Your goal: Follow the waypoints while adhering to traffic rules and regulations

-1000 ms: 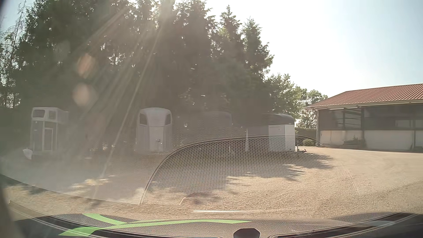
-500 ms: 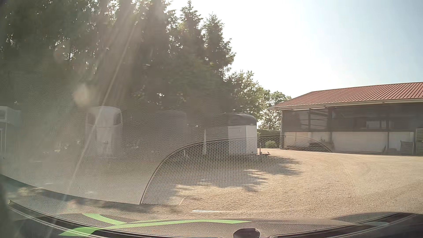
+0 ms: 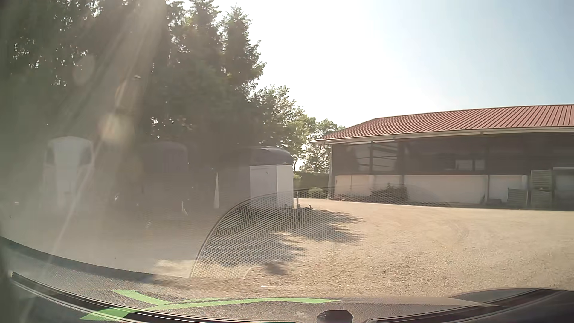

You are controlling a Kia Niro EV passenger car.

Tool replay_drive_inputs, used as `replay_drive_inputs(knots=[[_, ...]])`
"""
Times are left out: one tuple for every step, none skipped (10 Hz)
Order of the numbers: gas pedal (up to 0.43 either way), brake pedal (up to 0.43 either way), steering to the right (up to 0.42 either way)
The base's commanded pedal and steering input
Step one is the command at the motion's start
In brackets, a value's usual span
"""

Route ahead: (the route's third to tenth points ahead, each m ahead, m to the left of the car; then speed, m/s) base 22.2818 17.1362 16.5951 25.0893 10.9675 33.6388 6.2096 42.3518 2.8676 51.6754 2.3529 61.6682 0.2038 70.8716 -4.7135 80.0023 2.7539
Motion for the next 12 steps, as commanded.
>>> replay_drive_inputs(knots=[[0.059, 0.000, 0.434], [0.059, 0.000, 0.434], [0.059, 0.000, 0.433], [0.059, 0.000, 0.427], [0.059, 0.000, 0.419], [0.059, 0.000, 0.411], [0.059, 0.000, 0.399], [0.059, 0.000, 0.385], [0.059, 0.000, 0.370], [0.059, 0.000, 0.363], [0.059, 0.000, 0.356], [0.059, 0.000, 0.343]])
